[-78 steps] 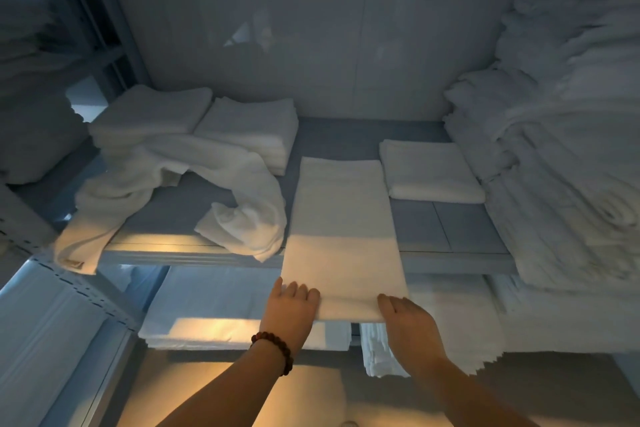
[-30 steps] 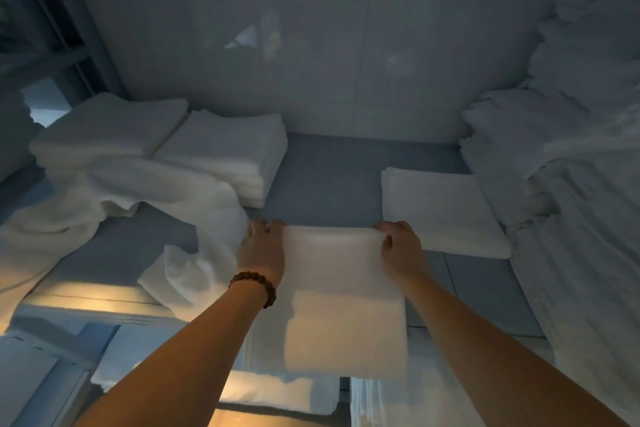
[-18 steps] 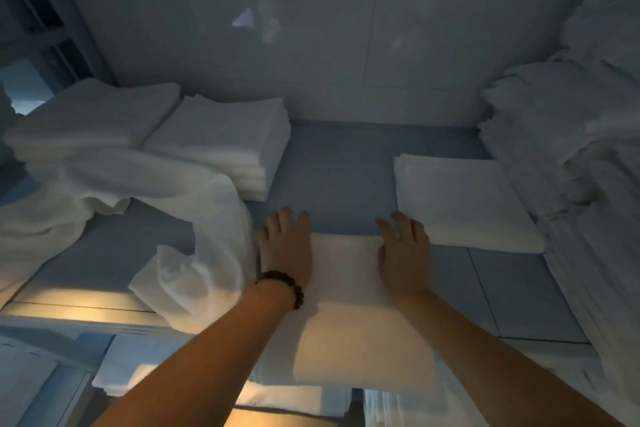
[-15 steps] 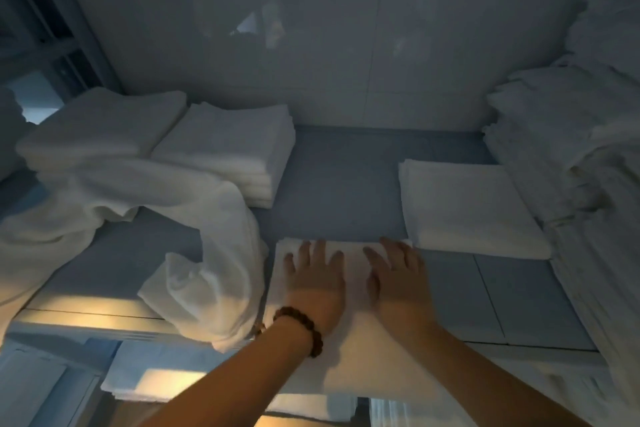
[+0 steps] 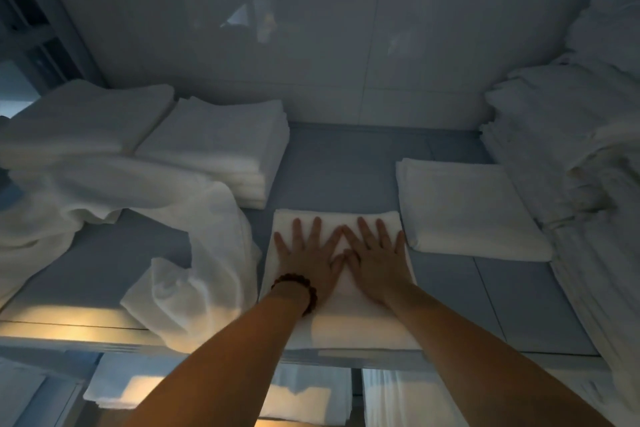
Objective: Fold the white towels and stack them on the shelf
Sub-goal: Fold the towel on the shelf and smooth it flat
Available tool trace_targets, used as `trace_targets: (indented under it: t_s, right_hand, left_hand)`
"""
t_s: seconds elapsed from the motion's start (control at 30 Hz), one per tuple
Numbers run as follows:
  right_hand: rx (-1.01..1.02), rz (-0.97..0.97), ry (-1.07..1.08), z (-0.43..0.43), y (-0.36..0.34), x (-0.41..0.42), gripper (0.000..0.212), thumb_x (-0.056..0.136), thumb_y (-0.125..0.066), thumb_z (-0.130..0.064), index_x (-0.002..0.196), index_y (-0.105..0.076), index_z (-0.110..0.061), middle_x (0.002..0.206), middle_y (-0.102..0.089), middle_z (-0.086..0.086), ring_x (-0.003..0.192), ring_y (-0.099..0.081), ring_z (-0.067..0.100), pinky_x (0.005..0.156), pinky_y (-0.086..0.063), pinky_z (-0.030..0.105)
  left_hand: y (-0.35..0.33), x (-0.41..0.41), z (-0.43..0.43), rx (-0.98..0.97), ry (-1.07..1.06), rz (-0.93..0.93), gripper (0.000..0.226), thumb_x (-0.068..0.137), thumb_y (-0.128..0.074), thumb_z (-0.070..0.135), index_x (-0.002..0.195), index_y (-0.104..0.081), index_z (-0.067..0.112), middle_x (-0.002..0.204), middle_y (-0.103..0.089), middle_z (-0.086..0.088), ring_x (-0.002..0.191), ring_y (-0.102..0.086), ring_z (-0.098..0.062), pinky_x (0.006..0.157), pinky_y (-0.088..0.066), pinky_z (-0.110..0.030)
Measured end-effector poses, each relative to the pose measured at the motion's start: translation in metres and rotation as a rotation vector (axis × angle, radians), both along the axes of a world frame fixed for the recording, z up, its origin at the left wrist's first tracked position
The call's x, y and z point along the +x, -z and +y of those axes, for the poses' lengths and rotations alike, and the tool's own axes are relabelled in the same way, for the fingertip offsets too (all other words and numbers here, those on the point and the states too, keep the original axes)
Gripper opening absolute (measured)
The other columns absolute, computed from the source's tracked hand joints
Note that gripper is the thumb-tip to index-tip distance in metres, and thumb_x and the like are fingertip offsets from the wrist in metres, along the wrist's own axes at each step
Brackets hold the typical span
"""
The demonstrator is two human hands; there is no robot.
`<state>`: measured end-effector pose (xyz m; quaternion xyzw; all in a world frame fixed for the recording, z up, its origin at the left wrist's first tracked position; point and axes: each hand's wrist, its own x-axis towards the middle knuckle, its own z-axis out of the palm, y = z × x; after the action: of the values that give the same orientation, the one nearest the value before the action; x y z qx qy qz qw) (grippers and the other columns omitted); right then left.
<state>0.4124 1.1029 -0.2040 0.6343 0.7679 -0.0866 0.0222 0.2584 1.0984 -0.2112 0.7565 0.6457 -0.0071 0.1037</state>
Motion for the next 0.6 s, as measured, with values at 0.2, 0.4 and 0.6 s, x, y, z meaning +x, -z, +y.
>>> trace_targets:
  t_s: [0.2,0.4,0.6]
  right_hand:
    - [0.040,0.059,0.061,-0.034,-0.012,-0.012,0.053,0.097,-0.020,-0.041,0.148,-0.006,-0.036,0.158,0.011,-0.005,0.144,0.018,0.024,0.111,0.013,0.061]
    - [-0.041,-0.056,0.062,-0.062,0.004,-0.022,0.057,0.097,-0.008,-0.045,0.145,0.020,-0.032,0.153,0.027,-0.007,0.142,0.026,0.023,0.113,0.014,0.057]
    - [0.014,-0.025,0.145,-0.094,0.011,0.002,0.058,0.094,-0.002,-0.054,0.140,0.027,-0.035,0.152,0.028,-0.006,0.141,0.027,0.023,0.115,0.015,0.050]
  left_hand:
    - [-0.022,0.007,-0.029,-0.062,0.014,-0.024,0.056,0.094,-0.011,0.048,0.148,-0.003,0.037,0.157,0.013,0.003,0.142,0.020,-0.031,0.105,0.022,-0.056]
    - [-0.007,0.009,-0.071,-0.030,-0.022,-0.059,0.053,0.096,-0.005,0.047,0.143,0.018,0.039,0.154,0.022,0.008,0.140,0.026,-0.024,0.114,0.015,-0.049]
    - [0.008,-0.008,-0.095,0.020,-0.009,-0.080,0.059,0.085,0.001,0.067,0.134,0.028,0.049,0.149,0.031,0.014,0.137,0.033,-0.019,0.113,0.017,-0.047]
